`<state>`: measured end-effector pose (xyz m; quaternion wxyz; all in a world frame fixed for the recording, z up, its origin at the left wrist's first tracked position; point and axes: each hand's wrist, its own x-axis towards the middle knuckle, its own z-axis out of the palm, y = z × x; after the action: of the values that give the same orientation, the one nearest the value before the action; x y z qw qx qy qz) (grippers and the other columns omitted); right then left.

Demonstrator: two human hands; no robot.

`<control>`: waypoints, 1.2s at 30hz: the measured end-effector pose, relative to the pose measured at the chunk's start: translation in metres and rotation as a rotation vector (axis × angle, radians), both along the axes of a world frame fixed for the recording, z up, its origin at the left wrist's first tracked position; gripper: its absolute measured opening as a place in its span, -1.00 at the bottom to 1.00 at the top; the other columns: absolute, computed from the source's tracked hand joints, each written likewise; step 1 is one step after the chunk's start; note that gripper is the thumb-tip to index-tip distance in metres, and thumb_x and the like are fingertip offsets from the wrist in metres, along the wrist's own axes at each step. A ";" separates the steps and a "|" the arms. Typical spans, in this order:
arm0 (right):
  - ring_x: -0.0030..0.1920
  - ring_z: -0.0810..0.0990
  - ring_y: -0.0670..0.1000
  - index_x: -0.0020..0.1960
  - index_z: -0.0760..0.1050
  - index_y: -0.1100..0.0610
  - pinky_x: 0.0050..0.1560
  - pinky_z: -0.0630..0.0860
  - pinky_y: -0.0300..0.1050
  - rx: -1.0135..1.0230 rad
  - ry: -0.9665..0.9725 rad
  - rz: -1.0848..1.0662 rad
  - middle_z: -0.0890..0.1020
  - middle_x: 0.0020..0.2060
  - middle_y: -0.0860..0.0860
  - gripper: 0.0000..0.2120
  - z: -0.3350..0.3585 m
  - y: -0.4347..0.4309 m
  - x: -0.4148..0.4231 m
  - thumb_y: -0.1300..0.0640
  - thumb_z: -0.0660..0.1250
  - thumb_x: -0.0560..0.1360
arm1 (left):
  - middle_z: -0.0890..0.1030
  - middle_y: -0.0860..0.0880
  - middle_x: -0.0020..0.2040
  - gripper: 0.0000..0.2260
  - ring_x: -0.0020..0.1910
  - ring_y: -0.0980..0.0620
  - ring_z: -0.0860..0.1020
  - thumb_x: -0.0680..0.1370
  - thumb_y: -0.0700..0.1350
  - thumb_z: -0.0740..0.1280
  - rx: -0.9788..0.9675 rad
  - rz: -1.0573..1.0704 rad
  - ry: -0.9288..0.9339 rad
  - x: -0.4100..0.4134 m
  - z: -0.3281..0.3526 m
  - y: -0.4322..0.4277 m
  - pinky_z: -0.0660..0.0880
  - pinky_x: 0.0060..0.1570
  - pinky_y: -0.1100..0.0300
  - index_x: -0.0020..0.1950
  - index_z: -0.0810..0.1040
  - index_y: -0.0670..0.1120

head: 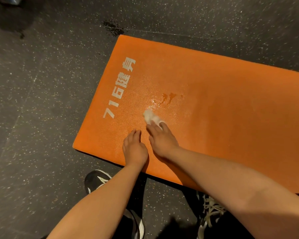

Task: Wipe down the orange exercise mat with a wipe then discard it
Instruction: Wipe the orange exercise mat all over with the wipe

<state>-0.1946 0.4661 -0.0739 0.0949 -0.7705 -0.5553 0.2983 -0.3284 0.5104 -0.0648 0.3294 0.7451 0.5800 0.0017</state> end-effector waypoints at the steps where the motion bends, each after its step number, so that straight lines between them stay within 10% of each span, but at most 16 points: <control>1: 0.56 0.05 0.21 0.63 0.10 -0.01 0.56 0.10 0.12 0.005 -0.007 0.073 0.12 0.63 0.00 -0.49 -0.001 0.000 -0.003 0.03 0.07 0.70 | 0.23 -0.01 0.59 -0.50 0.53 -0.07 0.15 0.61 -0.24 0.17 0.019 0.021 0.008 0.003 0.001 0.002 0.06 0.49 0.03 0.57 0.28 -0.02; 5: 0.62 -0.10 0.14 0.65 0.06 -0.02 0.61 -0.05 0.08 -0.002 -0.086 0.227 0.03 0.65 -0.03 -0.49 -0.013 0.007 0.013 -0.04 0.00 0.72 | 0.09 0.07 0.63 -0.45 0.46 -0.11 0.18 0.61 -0.18 0.18 0.015 0.006 0.104 0.014 0.003 0.015 0.11 0.44 -0.03 0.60 0.19 0.08; 11: 0.63 -0.19 0.16 0.67 -0.05 0.06 0.61 -0.07 0.08 -0.043 -0.098 -0.142 0.01 0.65 0.03 -0.45 -0.006 0.031 0.038 -0.02 -0.01 0.72 | 0.13 0.06 0.62 -0.47 0.36 -0.11 0.24 0.63 -0.13 0.17 0.026 -0.019 0.177 0.018 0.002 0.025 0.17 0.36 -0.02 0.60 0.17 0.09; 18: 0.62 0.01 0.17 0.61 0.23 0.09 0.59 0.10 0.13 0.111 -0.039 0.253 0.22 0.59 0.11 -0.52 -0.014 0.042 0.033 0.04 0.11 0.71 | 0.14 -0.01 0.62 -0.46 0.55 -0.12 0.10 0.62 -0.21 0.15 0.033 -0.031 0.042 0.035 -0.001 0.053 0.02 0.51 -0.06 0.61 0.19 0.01; 25: 0.61 -0.23 0.25 0.63 0.07 0.22 0.61 -0.13 0.12 -0.027 -0.223 -0.118 -0.07 0.65 0.11 -0.49 -0.003 0.074 0.079 0.11 0.01 0.72 | -0.07 0.04 0.66 -0.45 0.60 -0.06 -0.11 0.68 -0.05 0.12 -0.052 -0.152 0.129 0.048 -0.003 0.064 -0.12 0.55 -0.11 0.65 0.03 0.08; 32: 0.64 -0.16 0.10 0.66 0.05 -0.02 0.59 -0.09 0.08 0.076 -0.104 0.229 0.03 0.65 -0.06 -0.47 -0.019 0.065 0.058 -0.02 0.05 0.71 | -0.02 0.06 0.65 -0.47 0.59 -0.02 -0.07 0.68 -0.03 0.13 0.002 -0.118 0.090 0.046 -0.013 0.058 -0.12 0.54 -0.11 0.64 0.06 0.11; 36: 0.61 -0.33 0.09 0.67 -0.14 0.04 0.62 -0.06 0.13 -0.008 -0.126 -0.149 -0.17 0.65 0.00 -0.44 -0.018 0.067 0.086 -0.01 -0.04 0.73 | -0.07 0.08 0.65 -0.47 0.60 -0.01 -0.11 0.69 -0.01 0.12 -0.026 -0.157 0.134 0.045 -0.008 0.060 -0.15 0.54 -0.08 0.65 0.01 0.11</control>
<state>-0.1084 0.5334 -0.0918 0.0784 -0.8272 -0.5002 0.2436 -0.2838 0.5700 -0.0730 0.2984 0.7825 0.5403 -0.0815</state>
